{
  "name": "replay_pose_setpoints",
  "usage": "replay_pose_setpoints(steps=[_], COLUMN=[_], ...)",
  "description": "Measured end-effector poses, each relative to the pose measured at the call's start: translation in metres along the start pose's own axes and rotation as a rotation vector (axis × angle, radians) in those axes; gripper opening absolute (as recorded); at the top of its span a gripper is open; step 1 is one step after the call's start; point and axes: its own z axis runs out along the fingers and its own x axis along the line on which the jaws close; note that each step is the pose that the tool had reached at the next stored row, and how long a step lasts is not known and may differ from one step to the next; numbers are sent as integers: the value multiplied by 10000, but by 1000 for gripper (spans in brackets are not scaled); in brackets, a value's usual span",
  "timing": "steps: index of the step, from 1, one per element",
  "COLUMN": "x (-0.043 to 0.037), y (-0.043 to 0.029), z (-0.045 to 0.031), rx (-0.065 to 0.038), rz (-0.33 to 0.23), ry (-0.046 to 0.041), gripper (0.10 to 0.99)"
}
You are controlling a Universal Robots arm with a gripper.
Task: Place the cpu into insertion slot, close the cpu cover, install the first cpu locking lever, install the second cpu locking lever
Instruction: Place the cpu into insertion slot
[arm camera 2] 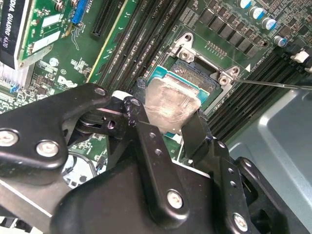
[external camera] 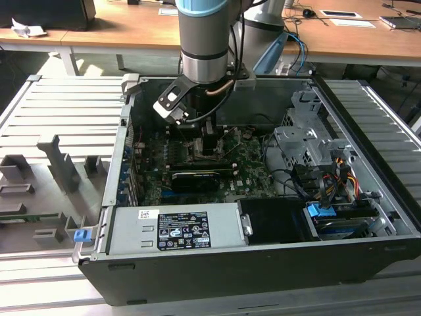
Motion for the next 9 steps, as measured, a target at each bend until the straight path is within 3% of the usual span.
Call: replay_pose_setpoints(steps=[9], x=[14], y=[-11], z=[15], rx=[1], rz=[-1], ry=[-2], gripper=[537])
